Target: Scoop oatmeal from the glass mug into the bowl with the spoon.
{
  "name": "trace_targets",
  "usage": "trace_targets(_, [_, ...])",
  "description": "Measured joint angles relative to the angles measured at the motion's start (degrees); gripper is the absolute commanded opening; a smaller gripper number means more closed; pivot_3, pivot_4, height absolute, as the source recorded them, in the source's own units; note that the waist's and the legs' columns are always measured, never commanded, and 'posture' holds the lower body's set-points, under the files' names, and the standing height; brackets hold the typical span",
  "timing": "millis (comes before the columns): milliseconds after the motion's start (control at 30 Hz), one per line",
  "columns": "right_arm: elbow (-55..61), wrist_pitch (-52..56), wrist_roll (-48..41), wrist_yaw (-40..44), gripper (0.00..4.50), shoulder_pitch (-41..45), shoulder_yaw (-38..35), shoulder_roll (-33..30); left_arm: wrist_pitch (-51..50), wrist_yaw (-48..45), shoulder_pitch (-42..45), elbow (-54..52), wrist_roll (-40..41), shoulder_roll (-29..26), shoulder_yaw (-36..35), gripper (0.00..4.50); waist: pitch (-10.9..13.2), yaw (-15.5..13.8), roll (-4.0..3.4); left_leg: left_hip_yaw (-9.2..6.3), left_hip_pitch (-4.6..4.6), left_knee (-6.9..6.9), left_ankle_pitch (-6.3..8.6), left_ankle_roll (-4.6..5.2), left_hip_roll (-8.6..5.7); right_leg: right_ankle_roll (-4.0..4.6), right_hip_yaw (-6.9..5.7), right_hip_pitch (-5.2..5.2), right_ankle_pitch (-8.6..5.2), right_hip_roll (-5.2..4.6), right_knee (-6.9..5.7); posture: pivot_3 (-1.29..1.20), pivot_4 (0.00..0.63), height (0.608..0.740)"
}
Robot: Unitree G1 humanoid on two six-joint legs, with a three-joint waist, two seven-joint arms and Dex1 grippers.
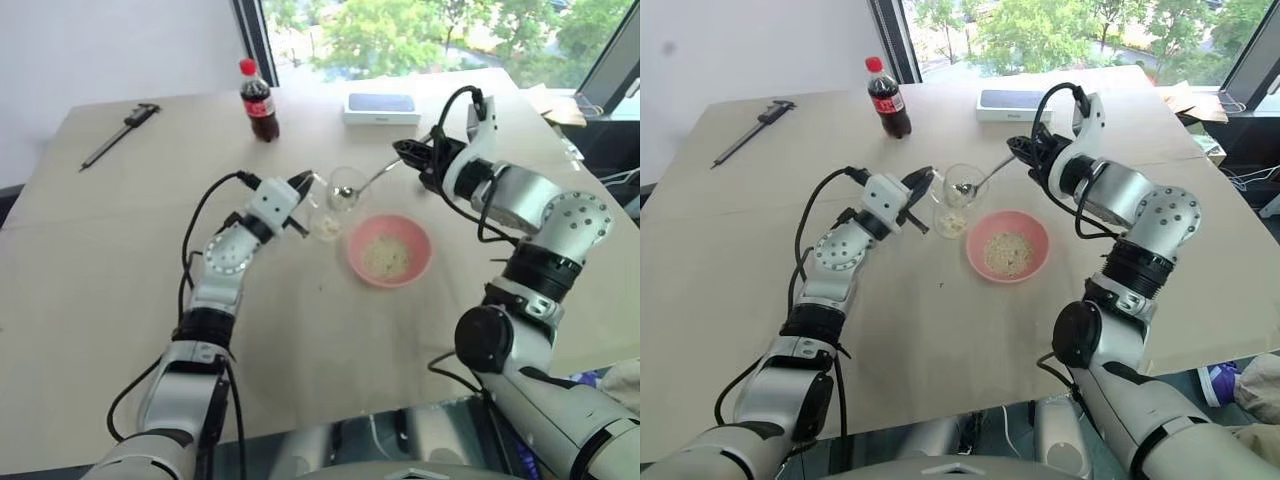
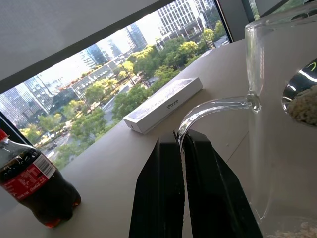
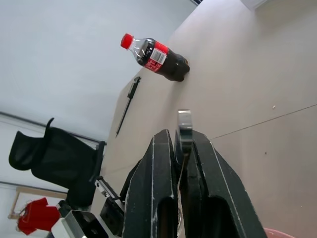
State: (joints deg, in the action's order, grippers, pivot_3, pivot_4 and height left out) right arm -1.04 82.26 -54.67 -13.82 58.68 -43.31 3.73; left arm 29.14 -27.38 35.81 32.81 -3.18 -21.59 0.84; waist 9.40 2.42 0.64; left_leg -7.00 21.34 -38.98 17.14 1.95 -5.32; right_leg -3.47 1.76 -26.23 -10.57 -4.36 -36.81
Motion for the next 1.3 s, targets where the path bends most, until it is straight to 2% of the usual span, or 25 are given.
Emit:
trace_targets(433, [-0.32,-3.63,-10.13,-6.81,0.00,-0.04,-1.64,-1.94,1.38,-0.45,0.55,1.54,0.08,0.07,0.00,0.05,0.00,-0.02,0.00,0.01,0.00,-0.01,0.00,0.01,0.00,0.00,0.01,0.00,0.00,0.01,0.00,0.00,0.150,0.740])
trace_targets(733, [-1.56,-6.65,-18.07,-11.44,0.00,-3.74,-0.89,-3.99,1.40,-0.66,0.56,1.56,0.12,0.05,-0.05,0.05,0.00,-0.03,0.00,0.02,0.00,-0.01,0.00,0.01,0.01,0.00,0.02,0.01,0.00,0.01,0.00,0.00,0.150,0.740])
trace_targets(1300, [-1.61,-16.42,-36.45,-17.78,0.00,-11.43,8.20,-10.81,1.51,-1.04,0.59,1.81,0.20,-0.05,-0.17,0.05,0.00,-0.07,0.00,0.03,0.00,-0.03,0.00,0.03,0.01,-0.01,0.03,0.02,0.00,0.01,0.00,0.00,0.150,0.740])
